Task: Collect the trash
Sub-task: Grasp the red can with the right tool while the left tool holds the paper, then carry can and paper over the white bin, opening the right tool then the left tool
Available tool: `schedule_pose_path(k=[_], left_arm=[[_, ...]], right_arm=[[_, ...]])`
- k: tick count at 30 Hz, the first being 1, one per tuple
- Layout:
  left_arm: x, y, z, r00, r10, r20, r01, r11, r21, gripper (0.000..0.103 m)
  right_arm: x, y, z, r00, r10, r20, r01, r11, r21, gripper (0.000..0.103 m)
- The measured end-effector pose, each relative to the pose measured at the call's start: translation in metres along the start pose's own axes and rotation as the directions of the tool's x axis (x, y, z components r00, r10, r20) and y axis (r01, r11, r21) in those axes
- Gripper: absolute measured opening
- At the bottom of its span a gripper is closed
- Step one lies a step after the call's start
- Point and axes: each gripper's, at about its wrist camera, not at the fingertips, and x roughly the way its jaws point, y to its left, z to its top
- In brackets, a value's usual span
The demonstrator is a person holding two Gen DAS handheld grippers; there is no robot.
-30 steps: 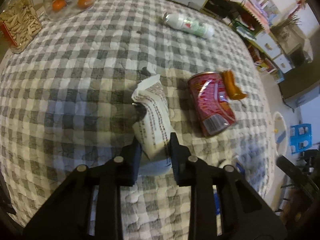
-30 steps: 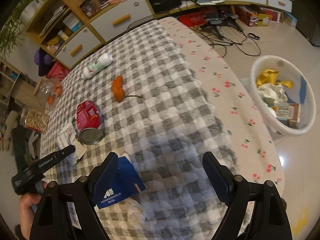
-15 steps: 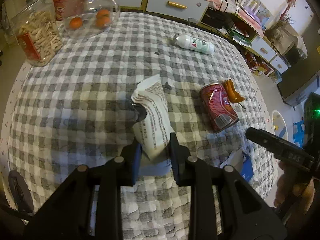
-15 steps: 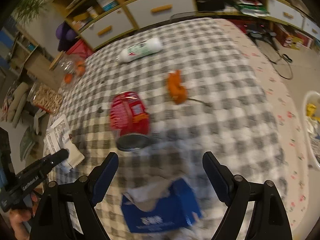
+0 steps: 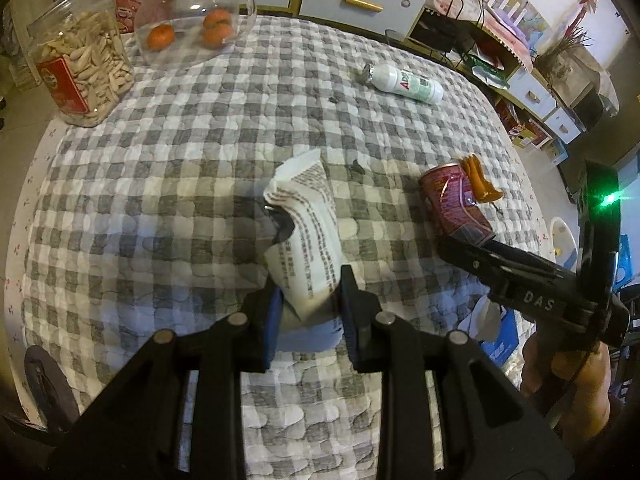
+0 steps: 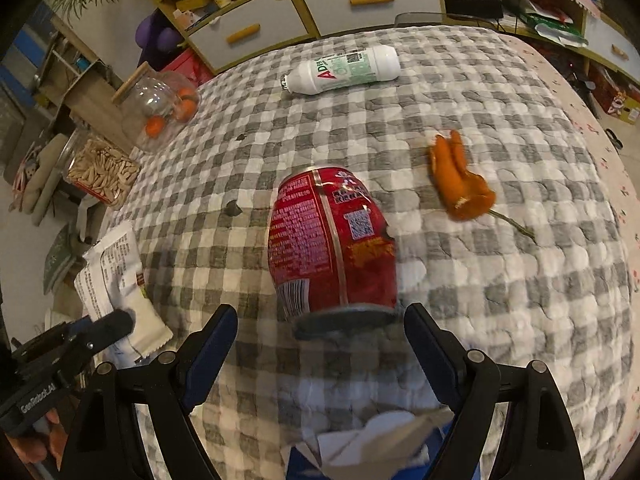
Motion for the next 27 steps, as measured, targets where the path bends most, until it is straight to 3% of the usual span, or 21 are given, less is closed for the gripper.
schedule_pose_path(k=[5, 17, 27], left_arm=[[0.001, 0.001, 0.003, 1.0, 0.002, -0.002, -0.002, 1.0, -0.005, 0.029], [0.001, -0.03, 0.015, 0.999, -0.033, 0.018, 0.033, 0.999, 0.024, 0.029], [0.003, -0.073, 0.02, 0.998, -0.065, 0.019, 0.064, 0.996, 0.057, 0.029]], right_arm=[[0.008, 0.0, 0.002, 1.0, -0.002, 0.01, 0.002, 1.0, -0.007, 0.059], [-0.045, -0.016, 0.005, 0.994, 0.045, 0.103, -0.044, 0.999, -0.016, 0.058], [-0.101, -0.063, -0.001, 0.986, 0.02, 0.167, -0.031, 0.998, 0.061, 0.058]])
